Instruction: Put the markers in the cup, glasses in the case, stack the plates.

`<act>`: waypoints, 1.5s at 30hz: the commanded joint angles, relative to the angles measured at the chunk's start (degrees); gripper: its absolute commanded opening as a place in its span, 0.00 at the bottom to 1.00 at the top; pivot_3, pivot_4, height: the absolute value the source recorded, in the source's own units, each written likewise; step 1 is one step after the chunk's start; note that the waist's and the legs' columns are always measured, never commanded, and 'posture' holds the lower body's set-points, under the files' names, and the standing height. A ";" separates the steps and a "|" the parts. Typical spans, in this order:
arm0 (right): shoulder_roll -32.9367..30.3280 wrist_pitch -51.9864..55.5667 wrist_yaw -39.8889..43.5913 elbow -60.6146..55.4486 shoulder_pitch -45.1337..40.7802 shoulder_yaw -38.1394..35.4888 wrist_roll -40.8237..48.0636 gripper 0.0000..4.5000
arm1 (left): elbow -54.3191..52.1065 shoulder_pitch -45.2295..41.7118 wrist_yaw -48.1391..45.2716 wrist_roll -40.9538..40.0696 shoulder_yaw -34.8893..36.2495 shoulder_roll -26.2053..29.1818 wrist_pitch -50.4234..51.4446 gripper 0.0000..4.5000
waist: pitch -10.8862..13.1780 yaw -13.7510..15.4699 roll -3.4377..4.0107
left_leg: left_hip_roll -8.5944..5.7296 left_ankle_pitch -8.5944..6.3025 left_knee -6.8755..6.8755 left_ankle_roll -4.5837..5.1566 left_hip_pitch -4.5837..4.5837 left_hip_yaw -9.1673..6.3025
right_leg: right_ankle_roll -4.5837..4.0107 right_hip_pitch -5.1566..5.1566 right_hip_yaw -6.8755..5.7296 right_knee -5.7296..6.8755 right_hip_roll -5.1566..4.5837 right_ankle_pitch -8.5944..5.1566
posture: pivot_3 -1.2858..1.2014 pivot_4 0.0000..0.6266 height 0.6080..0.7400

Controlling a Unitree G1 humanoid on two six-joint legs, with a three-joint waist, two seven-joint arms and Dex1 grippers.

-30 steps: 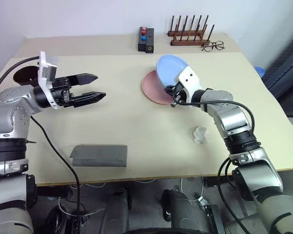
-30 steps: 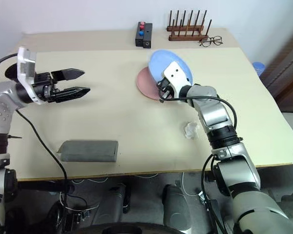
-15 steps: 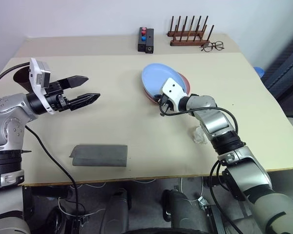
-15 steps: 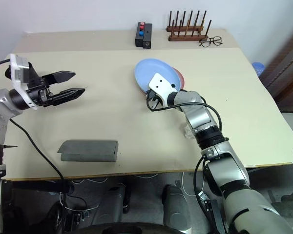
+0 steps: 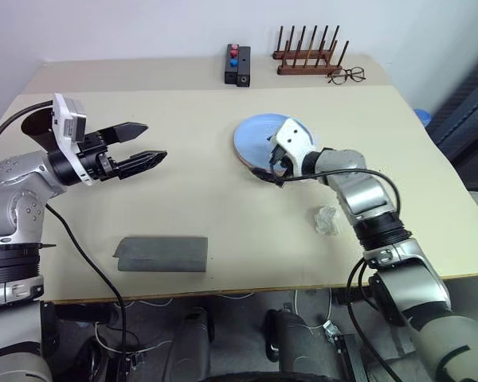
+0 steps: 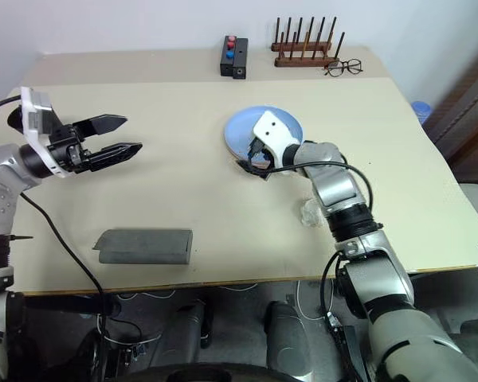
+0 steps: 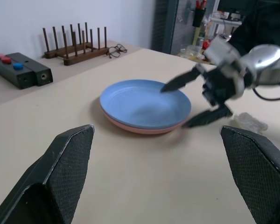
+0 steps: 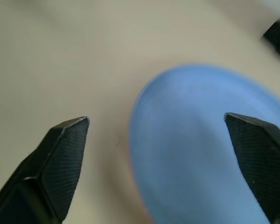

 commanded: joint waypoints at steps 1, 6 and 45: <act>-6.00 7.93 3.27 -10.03 3.35 -10.23 9.43 0.99 | -1.78 -0.06 -0.69 -1.68 0.74 0.47 1.01 1.00 | 0.00 0.19 -0.01 | 0.00 0.00 0.01 0.00 0.00 0.00 | 0.01 0.01 0.00 -0.01 0.00 0.01 | 0.52 0.24 1.00; -16.68 17.89 6.96 -20.82 13.22 -9.43 11.38 0.99 | -1.60 -0.08 -1.24 -1.82 -0.10 -0.30 1.14 1.00 | -0.02 0.51 -0.03 | 0.01 -0.01 0.01 -0.01 0.11 0.02 | -0.15 0.07 0.00 -0.06 0.00 -0.07 | 0.52 0.24 1.00; -22.86 7.82 6.24 -16.83 28.05 -2.80 3.95 0.01 | 2.01 -4.09 -3.37 0.79 -2.89 -1.33 -1.30 1.00 | -0.02 1.13 -0.03 | 0.02 -0.02 0.08 -0.01 0.09 0.09 | -0.17 0.07 0.03 -0.14 -0.04 -0.06 | 0.52 0.24 1.00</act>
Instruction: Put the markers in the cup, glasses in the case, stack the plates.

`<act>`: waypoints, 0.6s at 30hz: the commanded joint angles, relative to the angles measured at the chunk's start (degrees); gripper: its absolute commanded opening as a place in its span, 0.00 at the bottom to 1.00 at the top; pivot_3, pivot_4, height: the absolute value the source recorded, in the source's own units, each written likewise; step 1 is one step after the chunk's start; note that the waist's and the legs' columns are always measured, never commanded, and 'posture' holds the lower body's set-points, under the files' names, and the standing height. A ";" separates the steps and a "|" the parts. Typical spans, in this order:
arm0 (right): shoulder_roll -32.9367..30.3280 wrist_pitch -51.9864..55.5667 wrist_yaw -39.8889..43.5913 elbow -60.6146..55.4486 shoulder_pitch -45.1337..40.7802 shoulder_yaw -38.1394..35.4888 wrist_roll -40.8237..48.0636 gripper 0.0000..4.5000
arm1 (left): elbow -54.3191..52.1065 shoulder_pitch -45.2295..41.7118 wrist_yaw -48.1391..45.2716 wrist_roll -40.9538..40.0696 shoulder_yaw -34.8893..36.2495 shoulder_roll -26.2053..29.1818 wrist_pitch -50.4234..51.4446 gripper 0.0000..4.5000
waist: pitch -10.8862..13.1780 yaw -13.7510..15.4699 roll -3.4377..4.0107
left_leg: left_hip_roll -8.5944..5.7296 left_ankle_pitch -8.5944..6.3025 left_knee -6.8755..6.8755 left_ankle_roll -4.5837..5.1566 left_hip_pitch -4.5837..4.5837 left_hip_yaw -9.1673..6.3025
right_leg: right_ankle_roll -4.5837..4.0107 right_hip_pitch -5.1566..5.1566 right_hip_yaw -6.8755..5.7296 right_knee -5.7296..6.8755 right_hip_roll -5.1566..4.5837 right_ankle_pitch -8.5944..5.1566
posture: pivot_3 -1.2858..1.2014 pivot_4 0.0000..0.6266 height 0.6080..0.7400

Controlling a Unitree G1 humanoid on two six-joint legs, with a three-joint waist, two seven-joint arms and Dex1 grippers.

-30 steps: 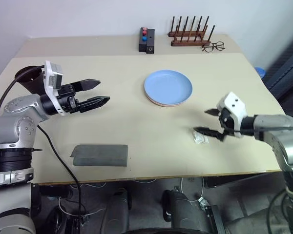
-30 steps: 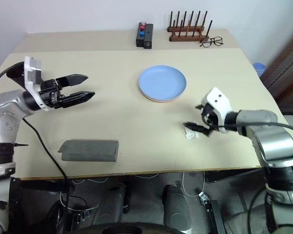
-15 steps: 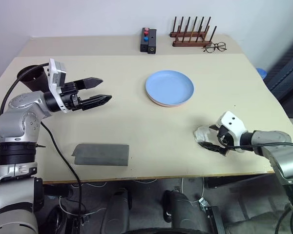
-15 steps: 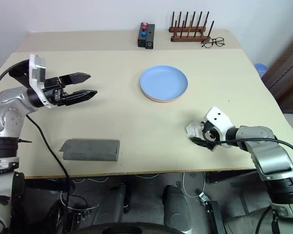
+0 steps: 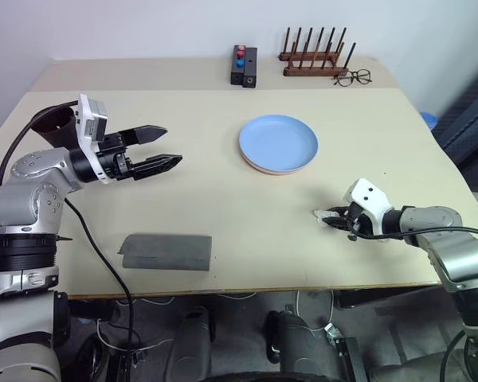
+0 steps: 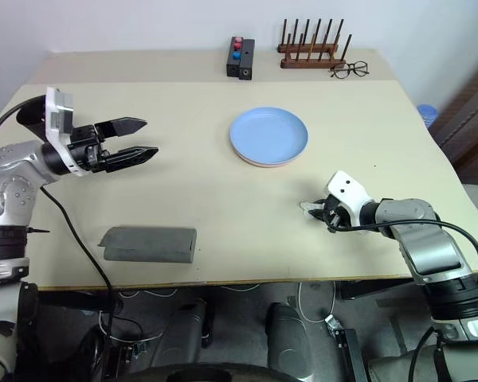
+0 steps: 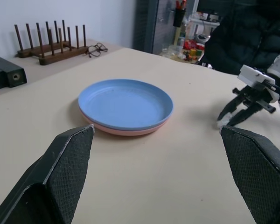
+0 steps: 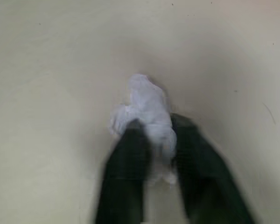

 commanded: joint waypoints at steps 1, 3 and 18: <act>0.50 -0.20 -0.04 0.62 -1.62 -1.54 0.67 0.01 | -1.91 -0.23 -0.14 -0.65 1.38 1.24 0.22 1.00 | 0.00 -0.01 0.00 | 0.00 0.00 0.01 0.00 0.00 0.00 | 0.00 0.00 0.00 0.00 0.00 0.00 | 0.52 0.24 1.00; 0.78 0.60 0.37 0.27 -2.62 -2.91 2.40 0.01 | -1.81 -0.37 -0.12 -0.68 1.33 1.32 0.25 1.00 | 0.00 -0.02 0.00 | 0.00 0.00 0.01 0.00 0.00 0.00 | 0.00 0.00 0.00 0.00 0.00 0.00 | 0.52 0.24 1.00; 18.14 -13.15 -13.15 23.58 -31.10 -0.56 -2.85 0.01 | 4.59 -5.82 0.22 1.39 0.01 -0.86 -2.86 1.00 | -0.01 -0.87 -0.04 | 0.02 0.01 -0.05 0.01 0.07 0.01 | -0.03 0.00 0.00 0.06 0.05 0.03 | 0.52 0.24 1.00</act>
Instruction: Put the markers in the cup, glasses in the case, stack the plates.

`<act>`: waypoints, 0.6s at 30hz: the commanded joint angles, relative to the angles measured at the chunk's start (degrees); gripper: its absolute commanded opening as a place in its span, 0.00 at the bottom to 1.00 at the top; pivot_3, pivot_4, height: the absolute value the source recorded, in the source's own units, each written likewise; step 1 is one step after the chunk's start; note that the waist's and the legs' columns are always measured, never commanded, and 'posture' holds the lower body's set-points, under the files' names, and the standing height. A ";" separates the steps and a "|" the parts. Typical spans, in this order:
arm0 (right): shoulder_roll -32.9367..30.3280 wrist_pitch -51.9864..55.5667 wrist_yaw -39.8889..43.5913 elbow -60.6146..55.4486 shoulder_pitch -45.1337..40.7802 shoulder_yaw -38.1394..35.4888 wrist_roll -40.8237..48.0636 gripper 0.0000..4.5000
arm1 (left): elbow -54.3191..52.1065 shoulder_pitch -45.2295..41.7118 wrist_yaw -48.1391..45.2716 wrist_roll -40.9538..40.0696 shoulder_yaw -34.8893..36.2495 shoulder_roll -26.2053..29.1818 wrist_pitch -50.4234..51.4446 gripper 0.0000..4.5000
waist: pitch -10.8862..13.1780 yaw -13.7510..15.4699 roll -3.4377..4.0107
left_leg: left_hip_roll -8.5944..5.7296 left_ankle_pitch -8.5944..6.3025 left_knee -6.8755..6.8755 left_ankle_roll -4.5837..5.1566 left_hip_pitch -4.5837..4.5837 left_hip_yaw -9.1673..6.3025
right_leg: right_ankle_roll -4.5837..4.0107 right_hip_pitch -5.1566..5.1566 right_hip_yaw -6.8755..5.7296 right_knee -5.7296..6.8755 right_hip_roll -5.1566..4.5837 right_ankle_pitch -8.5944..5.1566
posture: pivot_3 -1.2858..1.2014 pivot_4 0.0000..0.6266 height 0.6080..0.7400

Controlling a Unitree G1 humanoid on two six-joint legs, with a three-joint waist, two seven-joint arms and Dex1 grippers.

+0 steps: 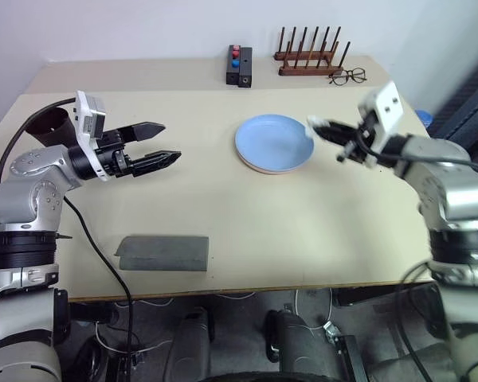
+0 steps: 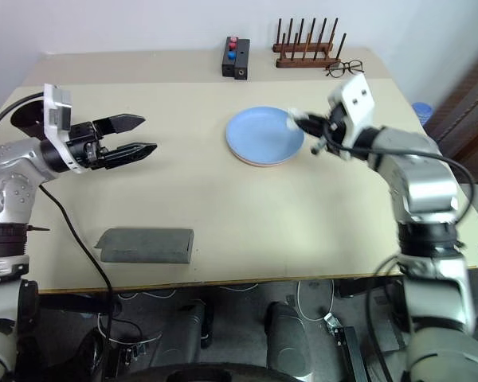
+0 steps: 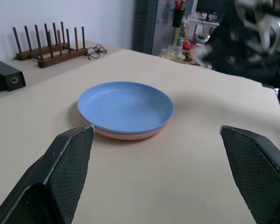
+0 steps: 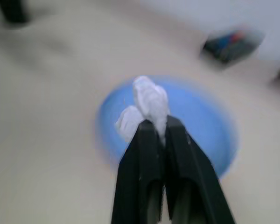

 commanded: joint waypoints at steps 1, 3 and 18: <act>4.51 -9.99 -5.78 13.97 -4.38 5.11 -8.32 0.01 | 1.40 -2.38 0.13 1.05 0.22 -0.38 -1.95 1.00 | 0.00 -0.08 0.00 | -0.02 0.01 0.00 0.00 -0.06 0.00 | 0.02 0.00 0.00 -0.01 0.00 -0.01 | 0.52 0.24 1.00; 7.17 -15.04 -10.77 23.34 -8.02 7.05 -12.56 0.01 | 0.81 -0.96 1.11 1.36 0.91 -0.77 -2.49 1.00 | 0.02 -0.27 0.03 | -0.05 0.01 -0.01 0.00 -0.10 0.01 | 0.09 0.00 0.02 -0.05 -0.01 0.01 | 0.52 0.24 1.00; 10.89 -18.75 -2.28 25.53 -8.74 -2.30 -2.11 0.99 | -13.12 7.80 16.13 -3.99 6.42 -7.04 1.36 1.00 | 0.04 -0.55 0.05 | -0.03 0.03 -0.23 0.00 0.09 -0.01 | 0.30 0.00 0.04 0.08 0.02 0.10 | 0.52 0.24 1.00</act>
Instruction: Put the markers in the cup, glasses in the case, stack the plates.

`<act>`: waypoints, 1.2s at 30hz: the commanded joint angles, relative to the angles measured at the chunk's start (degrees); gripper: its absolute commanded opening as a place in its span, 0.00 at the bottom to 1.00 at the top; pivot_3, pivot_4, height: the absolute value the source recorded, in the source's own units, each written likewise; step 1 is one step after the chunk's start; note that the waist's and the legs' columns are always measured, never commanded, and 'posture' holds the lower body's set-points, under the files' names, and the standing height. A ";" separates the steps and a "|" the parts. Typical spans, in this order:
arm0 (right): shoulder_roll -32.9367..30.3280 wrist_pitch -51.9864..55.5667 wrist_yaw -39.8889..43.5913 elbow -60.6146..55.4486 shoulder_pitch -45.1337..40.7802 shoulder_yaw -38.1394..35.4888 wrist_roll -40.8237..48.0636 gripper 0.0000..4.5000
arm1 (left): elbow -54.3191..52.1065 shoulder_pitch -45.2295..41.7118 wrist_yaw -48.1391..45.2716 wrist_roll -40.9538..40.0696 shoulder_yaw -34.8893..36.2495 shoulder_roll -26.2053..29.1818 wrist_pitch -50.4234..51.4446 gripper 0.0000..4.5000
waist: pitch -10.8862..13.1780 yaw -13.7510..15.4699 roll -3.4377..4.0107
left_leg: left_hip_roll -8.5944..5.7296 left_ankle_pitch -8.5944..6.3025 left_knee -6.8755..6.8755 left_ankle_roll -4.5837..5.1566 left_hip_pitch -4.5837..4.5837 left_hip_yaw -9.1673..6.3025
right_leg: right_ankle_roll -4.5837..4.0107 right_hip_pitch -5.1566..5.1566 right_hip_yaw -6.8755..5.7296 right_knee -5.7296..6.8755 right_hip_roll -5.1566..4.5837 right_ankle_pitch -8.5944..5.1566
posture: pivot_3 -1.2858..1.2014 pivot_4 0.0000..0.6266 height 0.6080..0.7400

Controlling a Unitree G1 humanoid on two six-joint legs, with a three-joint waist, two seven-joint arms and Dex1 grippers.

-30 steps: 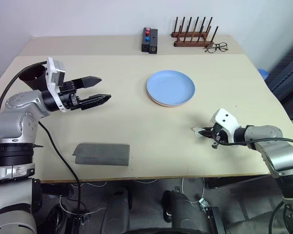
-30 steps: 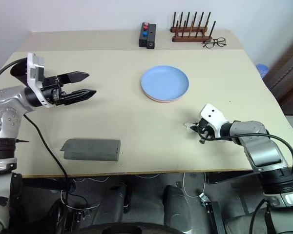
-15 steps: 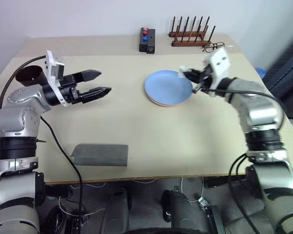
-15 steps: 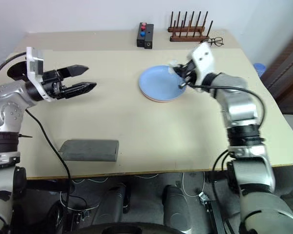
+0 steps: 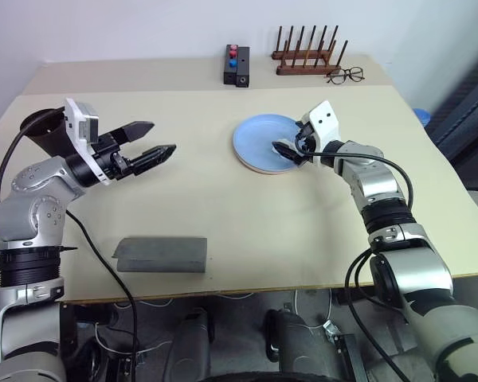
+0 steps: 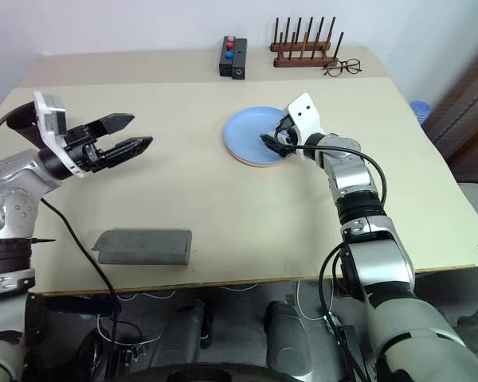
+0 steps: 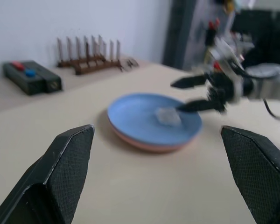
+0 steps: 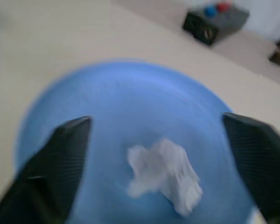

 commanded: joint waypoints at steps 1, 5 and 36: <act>-0.05 2.17 1.72 -6.70 -0.41 -6.08 6.99 0.99 | -5.51 0.81 2.65 -1.69 0.40 -1.84 0.28 1.00 | 0.00 -0.07 0.00 | 0.00 0.00 0.00 0.00 -0.01 0.00 | 0.00 0.00 0.00 -0.01 0.00 0.00 | 0.52 0.24 1.00; -3.55 4.30 6.14 -14.62 5.16 -8.78 10.83 0.99 | -6.43 4.17 0.66 -0.75 -0.29 -0.78 -0.63 1.00 | -0.01 -0.02 0.00 | 0.00 0.00 -0.04 0.00 0.04 0.01 | 0.01 0.00 0.01 0.02 0.00 0.01 | 0.52 0.24 1.00; -29.33 14.92 26.98 -45.64 36.37 -17.42 22.57 0.99 | -6.20 19.76 -9.17 0.91 4.38 8.50 -8.16 1.00 | 0.01 1.36 0.15 | 0.09 -0.04 -0.04 -0.07 0.02 0.23 | -0.29 0.02 0.06 -0.54 -0.04 -0.07 | 0.52 0.24 1.00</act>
